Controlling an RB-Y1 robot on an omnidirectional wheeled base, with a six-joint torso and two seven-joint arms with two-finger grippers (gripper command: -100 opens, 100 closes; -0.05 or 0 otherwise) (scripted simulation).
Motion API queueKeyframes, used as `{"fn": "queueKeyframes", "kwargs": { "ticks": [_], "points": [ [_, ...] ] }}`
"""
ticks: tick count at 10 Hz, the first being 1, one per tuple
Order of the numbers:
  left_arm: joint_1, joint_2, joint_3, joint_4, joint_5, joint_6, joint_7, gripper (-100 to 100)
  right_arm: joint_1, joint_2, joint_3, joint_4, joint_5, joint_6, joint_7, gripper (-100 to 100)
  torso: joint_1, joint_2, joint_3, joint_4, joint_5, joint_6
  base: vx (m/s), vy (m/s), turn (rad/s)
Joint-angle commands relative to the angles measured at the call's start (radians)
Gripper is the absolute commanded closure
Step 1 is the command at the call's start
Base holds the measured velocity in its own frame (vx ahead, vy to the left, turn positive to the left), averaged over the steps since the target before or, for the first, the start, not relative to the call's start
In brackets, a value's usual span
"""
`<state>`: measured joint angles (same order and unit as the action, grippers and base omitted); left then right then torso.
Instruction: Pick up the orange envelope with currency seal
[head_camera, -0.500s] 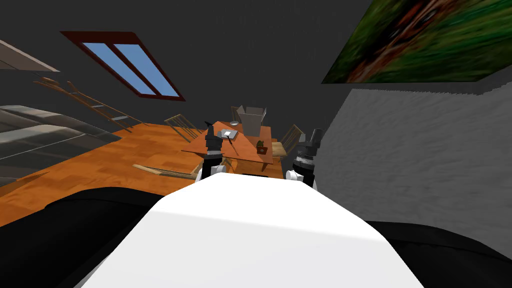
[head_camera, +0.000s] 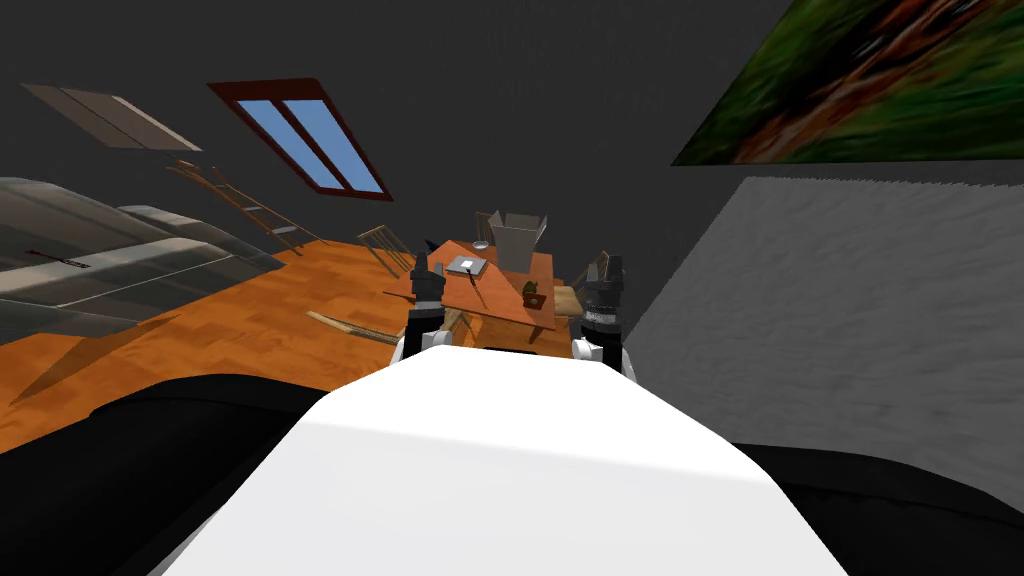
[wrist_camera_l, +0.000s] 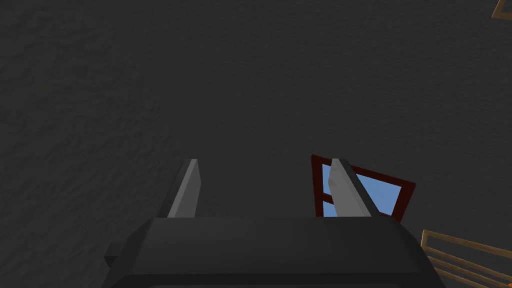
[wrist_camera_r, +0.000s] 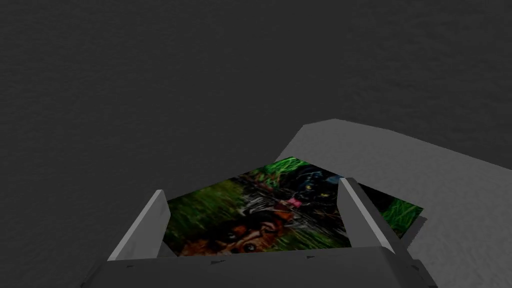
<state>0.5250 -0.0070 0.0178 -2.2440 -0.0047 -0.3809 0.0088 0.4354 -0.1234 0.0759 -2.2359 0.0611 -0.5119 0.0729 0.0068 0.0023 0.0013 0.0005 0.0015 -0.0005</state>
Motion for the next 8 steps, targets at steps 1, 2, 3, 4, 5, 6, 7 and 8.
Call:
{"fn": "queueKeyframes", "kwargs": {
  "ticks": [1,2,3,4,5,6,7,8],
  "points": [
    [0.000,0.000,0.000,0.000,0.000,0.000,0.000,0,-0.032,-0.050,0.025,0.024,0.015,-0.009,-0.018,-100,0.000,0.000,0.000,0.000,0.000,0.000,-0.044,0.127,0.302],
    [0.000,0.000,0.000,0.000,0.000,0.000,0.000,0,-0.032,-0.058,0.025,0.024,0.015,-0.009,-0.018,-100,0.002,0.000,0.000,0.000,0.000,0.000,-0.021,0.076,0.076],
    [0.000,0.000,0.000,0.000,0.000,0.000,0.000,0,-0.053,-0.094,0.043,0.042,0.026,-0.015,-0.029,-100,-0.001,0.000,0.000,0.000,0.000,0.001,-0.015,0.061,0.140],
    [0.000,0.000,0.000,0.000,0.000,0.000,0.000,0,-0.075,-0.127,0.062,0.061,0.038,-0.022,-0.040,-100,-0.002,-0.001,0.000,0.000,0.000,0.000,-0.014,0.084,0.286],
    [0.000,0.000,0.000,0.000,0.000,0.000,0.000,0,-0.075,-0.132,0.062,0.061,0.038,-0.022,-0.040,-100,-0.001,-0.001,-0.001,0.000,0.000,0.000,-0.011,0.067,0.122],
    [0.000,0.000,0.000,0.000,0.000,0.000,0.000,0,-0.098,-0.170,0.083,0.083,0.051,-0.030,-0.052,-100,-0.002,-0.001,-0.001,0.000,0.000,0.001,-0.011,0.073,0.212],
    [0.000,0.000,0.000,0.000,0.000,0.000,0.000,0,-0.121,-0.202,0.104,0.105,0.065,-0.037,-0.062,-100,-0.002,-0.001,-0.001,0.000,0.000,0.000,-0.022,0.100,0.311],
    [0.000,0.000,0.000,0.000,0.000,0.000,0.000,0,-0.121,-0.210,0.104,0.105,0.065,-0.037,-0.062,-100,-0.001,-0.001,0.000,0.000,0.000,0.000,-0.015,0.078,0.113]
  ]
}}
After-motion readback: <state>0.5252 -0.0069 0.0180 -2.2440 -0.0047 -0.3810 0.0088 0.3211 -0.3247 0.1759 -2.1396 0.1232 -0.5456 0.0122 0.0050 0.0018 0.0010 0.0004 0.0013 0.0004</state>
